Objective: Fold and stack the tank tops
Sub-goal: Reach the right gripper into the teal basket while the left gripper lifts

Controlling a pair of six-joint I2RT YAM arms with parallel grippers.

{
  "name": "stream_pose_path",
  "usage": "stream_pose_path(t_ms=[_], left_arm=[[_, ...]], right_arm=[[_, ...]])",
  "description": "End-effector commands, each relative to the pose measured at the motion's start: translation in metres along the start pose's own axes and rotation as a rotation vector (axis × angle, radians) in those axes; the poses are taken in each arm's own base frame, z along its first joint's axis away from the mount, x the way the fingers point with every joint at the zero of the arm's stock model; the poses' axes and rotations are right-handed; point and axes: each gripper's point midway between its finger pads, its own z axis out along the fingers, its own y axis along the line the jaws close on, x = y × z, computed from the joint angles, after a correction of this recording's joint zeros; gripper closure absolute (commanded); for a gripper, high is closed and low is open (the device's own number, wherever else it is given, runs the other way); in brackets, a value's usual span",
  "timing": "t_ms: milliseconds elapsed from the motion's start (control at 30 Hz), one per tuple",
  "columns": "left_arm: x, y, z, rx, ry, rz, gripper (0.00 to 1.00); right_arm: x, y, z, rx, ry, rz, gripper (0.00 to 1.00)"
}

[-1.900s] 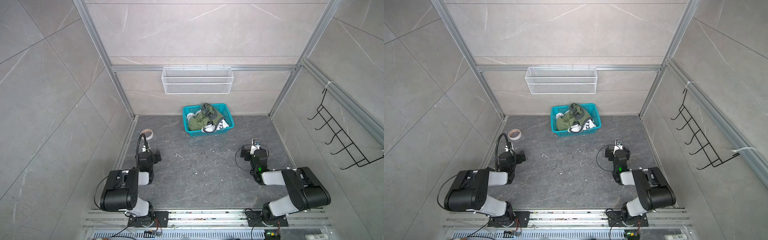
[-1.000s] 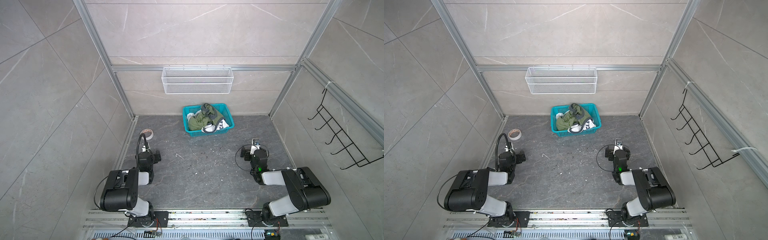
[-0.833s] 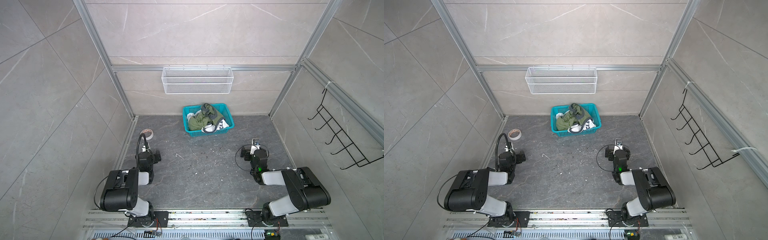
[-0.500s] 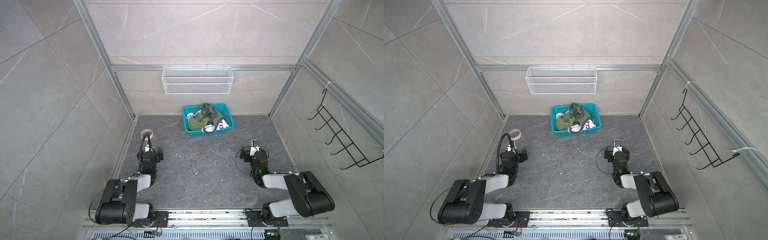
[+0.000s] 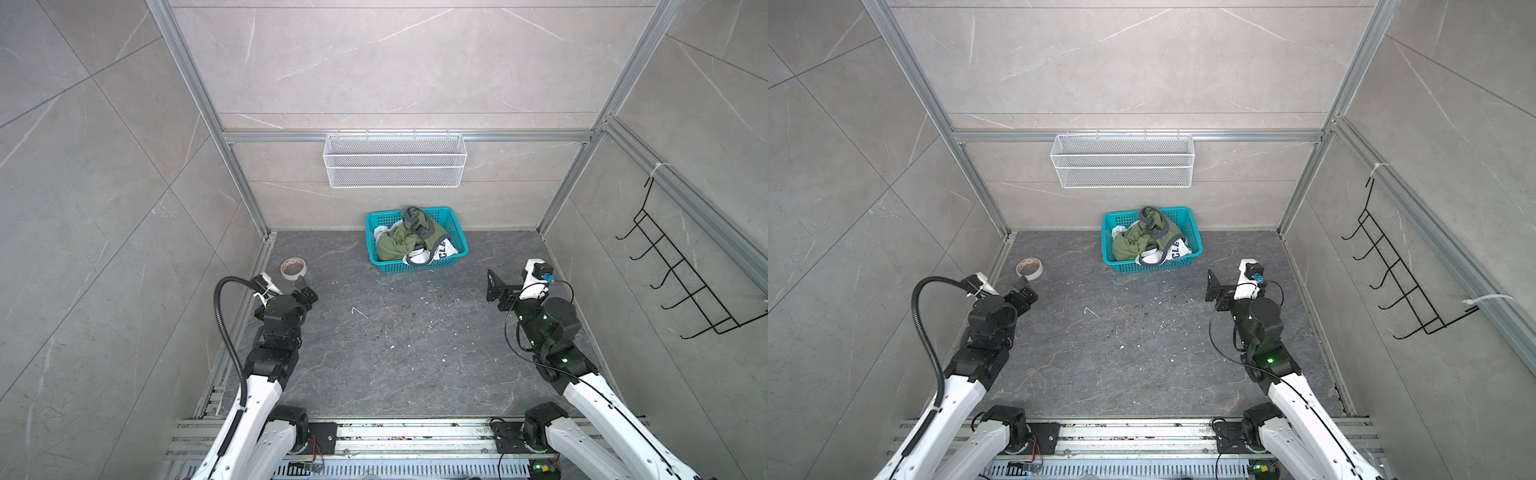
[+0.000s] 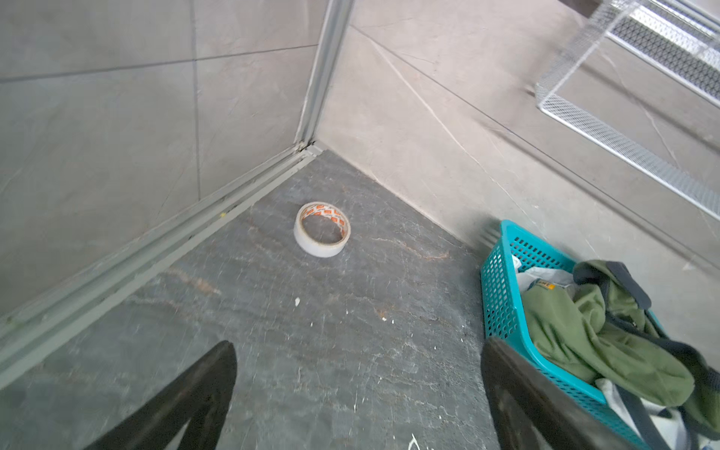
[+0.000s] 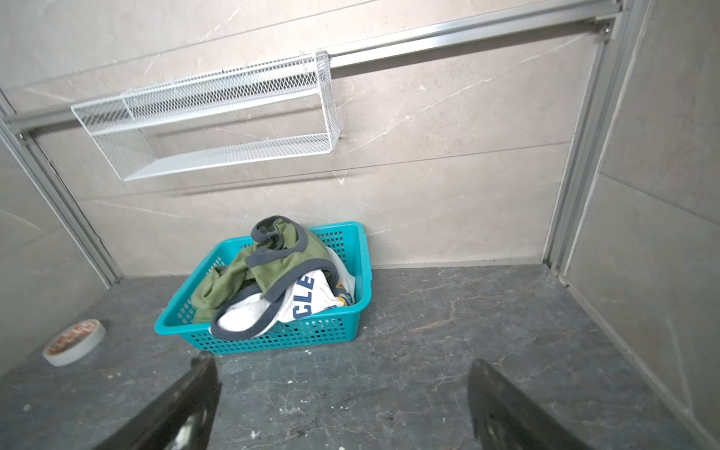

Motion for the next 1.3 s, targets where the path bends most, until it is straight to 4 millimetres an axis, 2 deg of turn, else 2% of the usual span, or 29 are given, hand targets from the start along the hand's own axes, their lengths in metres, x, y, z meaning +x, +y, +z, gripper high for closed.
stream_pose_path(t_ms=[0, 67, 100, 133, 167, 267, 333, 400, 633, 867, 1000, 1100, 1267], left_arm=[[0.028, 0.016, -0.015, -0.012, 0.111, -0.093, 0.0], [0.033, -0.012, -0.018, 0.163, 0.135, -0.058, 0.0], [0.037, -0.02, -0.019, 0.204, 0.161, -0.059, 0.0], [0.042, -0.027, -0.019, 0.238, 0.2, -0.055, 0.0], [0.047, -0.033, -0.019, 0.256, 0.239, -0.048, 0.0], [0.053, -0.048, -0.024, 0.297, 0.335, -0.067, 0.0], [0.047, -0.062, -0.031, 0.37, 0.339, -0.074, 0.0], [0.044, -0.067, -0.035, 0.4, 0.337, -0.068, 0.0], [0.052, -0.059, -0.044, 0.394, 0.366, -0.034, 0.0], [0.06, -0.041, -0.043, 0.33, 0.362, -0.017, 0.0], [0.062, -0.039, -0.046, 0.317, 0.393, 0.024, 0.0], [0.069, -0.035, -0.045, 0.306, 0.412, 0.017, 0.0], [0.081, -0.028, -0.042, 0.29, 0.423, -0.038, 0.0]], right_arm=[[0.04, -0.005, 0.002, 0.049, 0.202, 0.181, 0.0], [0.05, 0.021, 0.013, -0.077, 0.31, 0.15, 0.0], [0.055, 0.022, 0.021, -0.063, 0.357, 0.145, 0.0], [0.067, 0.039, 0.026, -0.147, 0.436, 0.163, 0.01], [0.071, 0.045, 0.032, -0.161, 0.464, 0.165, 0.0], [0.079, 0.064, 0.051, -0.163, 0.5, 0.126, 0.01], [0.081, 0.075, 0.066, -0.143, 0.503, 0.085, 0.01], [0.085, 0.081, 0.082, -0.121, 0.514, 0.066, 0.02], [0.101, 0.084, 0.148, 0.006, 0.566, 0.004, 0.07], [0.108, 0.096, 0.199, 0.014, 0.577, -0.057, 0.12], [0.115, 0.106, 0.223, 0.004, 0.593, -0.067, 0.16], [0.124, 0.107, 0.239, 0.025, 0.622, -0.078, 0.24], [0.127, 0.111, 0.258, 0.04, 0.636, -0.111, 0.48]])
